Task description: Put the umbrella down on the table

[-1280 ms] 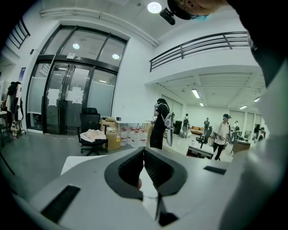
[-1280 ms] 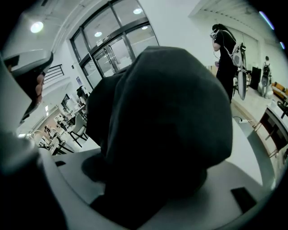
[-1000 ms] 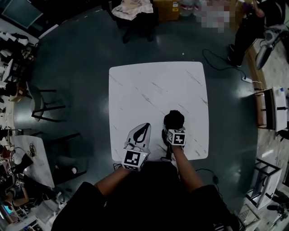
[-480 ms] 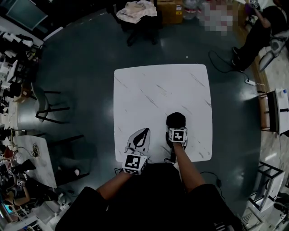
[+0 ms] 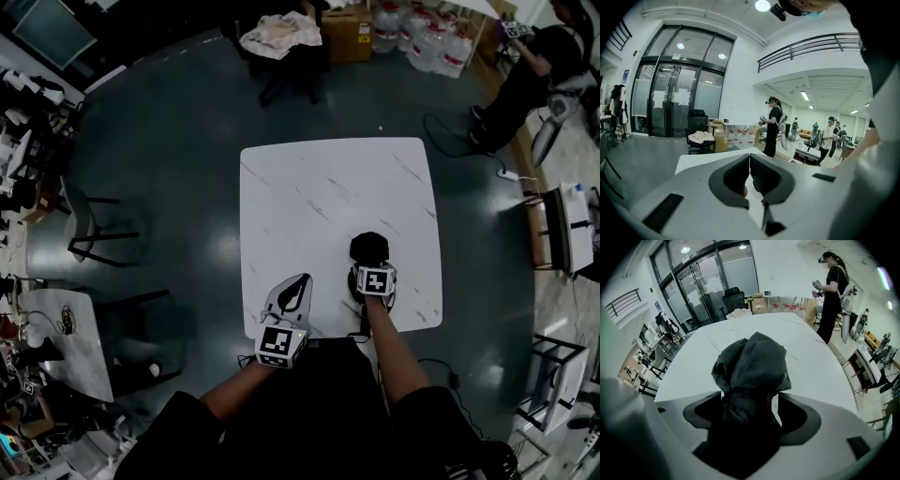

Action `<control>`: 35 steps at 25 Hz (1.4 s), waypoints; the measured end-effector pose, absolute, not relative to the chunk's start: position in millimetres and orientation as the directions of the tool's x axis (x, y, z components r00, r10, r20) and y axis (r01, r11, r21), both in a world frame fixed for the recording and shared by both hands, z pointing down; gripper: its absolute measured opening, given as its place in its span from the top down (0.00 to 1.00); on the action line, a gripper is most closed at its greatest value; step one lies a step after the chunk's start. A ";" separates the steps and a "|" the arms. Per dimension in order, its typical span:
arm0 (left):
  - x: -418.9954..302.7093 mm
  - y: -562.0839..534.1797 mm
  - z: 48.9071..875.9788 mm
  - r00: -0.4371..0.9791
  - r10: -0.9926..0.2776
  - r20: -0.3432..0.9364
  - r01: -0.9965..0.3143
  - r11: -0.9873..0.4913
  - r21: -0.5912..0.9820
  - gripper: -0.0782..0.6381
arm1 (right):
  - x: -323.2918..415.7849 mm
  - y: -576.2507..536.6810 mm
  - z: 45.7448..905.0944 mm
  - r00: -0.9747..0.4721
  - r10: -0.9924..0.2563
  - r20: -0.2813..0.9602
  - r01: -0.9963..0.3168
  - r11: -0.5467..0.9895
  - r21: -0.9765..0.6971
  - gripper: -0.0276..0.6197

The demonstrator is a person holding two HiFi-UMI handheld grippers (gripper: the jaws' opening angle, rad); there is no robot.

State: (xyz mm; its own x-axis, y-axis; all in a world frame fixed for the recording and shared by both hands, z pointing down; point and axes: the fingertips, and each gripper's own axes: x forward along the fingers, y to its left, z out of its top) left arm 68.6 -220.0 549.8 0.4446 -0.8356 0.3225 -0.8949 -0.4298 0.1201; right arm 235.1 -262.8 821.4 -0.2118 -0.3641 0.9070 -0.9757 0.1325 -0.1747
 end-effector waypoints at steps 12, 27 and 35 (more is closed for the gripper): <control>14.1 -175.9 525.3 0.484 -0.845 0.225 -0.873 -0.451 0.183 0.87 | 212.9 -221.8 726.8 -0.145 -0.627 0.765 -0.989 0.061 -0.138 0.38; -36.5 -119.3 506.8 0.564 -0.813 0.143 -0.825 -0.550 0.128 0.87 | 73.0 -142.3 601.3 -0.288 -0.778 0.559 -0.954 0.185 -0.235 0.41; -61.4 -129.5 490.6 0.544 -0.831 0.121 -0.833 -0.517 0.195 0.87 | 18.4 -126.8 493.8 -0.338 -0.902 0.267 -0.938 0.298 -0.179 0.92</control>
